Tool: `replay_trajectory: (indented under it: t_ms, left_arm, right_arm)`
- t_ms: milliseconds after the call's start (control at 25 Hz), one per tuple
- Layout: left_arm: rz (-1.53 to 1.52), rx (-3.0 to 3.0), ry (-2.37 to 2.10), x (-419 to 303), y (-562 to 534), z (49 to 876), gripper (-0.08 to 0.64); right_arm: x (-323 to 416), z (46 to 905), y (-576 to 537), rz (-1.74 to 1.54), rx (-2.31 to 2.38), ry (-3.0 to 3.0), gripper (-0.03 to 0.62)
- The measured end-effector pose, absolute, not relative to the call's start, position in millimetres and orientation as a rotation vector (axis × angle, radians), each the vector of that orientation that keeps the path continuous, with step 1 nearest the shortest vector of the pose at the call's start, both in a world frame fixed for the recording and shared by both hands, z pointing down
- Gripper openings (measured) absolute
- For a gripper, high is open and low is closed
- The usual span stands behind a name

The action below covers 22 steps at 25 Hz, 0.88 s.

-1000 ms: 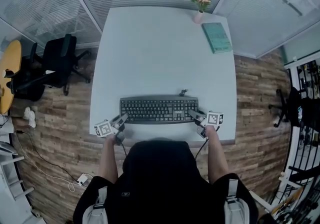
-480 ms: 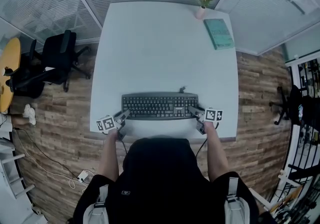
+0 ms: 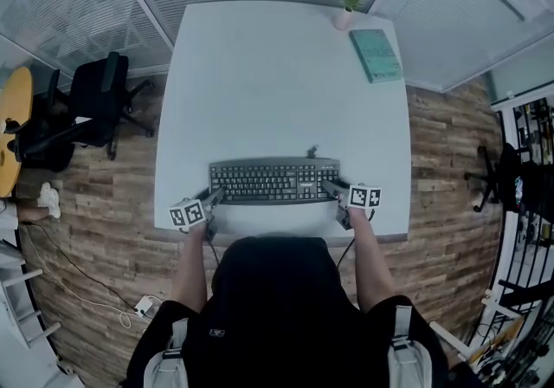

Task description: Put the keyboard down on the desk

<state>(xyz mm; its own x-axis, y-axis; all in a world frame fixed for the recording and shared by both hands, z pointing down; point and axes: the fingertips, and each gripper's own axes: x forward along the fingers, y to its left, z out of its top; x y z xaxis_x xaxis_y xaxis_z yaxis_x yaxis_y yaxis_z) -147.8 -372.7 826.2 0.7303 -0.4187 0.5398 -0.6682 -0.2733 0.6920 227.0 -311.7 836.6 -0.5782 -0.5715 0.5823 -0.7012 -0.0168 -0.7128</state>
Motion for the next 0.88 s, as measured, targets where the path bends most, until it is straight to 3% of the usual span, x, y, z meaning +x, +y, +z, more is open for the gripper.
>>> replay_trajectory:
  t_ms: [880]
  left_arm:
    - [0.549, 2.017, -1.068, -158, -377, 832, 0.216]
  right_arm:
    - [231, 840, -295, 1.353, 1.574, -1.957, 0.272]
